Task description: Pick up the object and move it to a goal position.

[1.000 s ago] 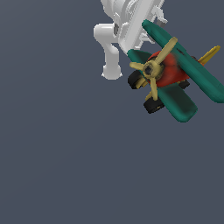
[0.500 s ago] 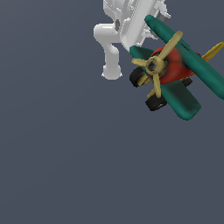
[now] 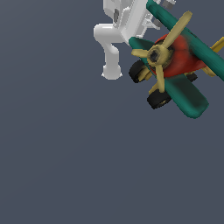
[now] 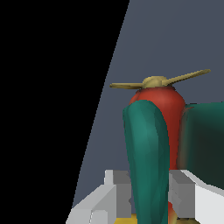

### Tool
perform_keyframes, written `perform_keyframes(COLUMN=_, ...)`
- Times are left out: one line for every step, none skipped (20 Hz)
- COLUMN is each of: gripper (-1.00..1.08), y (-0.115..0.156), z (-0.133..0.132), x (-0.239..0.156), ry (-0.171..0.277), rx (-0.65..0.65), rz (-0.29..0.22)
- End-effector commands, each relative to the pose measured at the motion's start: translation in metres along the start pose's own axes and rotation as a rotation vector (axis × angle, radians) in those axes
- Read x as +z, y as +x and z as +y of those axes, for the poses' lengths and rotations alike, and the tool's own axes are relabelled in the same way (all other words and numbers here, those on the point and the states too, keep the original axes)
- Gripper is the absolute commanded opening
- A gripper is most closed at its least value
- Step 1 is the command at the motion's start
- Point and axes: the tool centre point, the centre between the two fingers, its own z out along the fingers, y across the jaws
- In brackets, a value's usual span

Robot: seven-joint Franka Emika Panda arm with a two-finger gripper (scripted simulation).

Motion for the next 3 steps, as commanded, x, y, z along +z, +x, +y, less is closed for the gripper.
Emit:
perform_keyframes(gripper=-1.00, y=0.0038, z=-0.0083, x=0.0000, ry=0.006, rx=-0.003, rz=0.001)
perform_keyframes(gripper=-1.00, y=0.0043, z=-0.0089, x=0.0002, ry=0.006, rx=-0.003, rz=0.001)
perform_keyframes(gripper=-1.00, y=0.0043, z=-0.0090, x=0.0004, ry=0.006, rx=-0.002, rz=0.001)
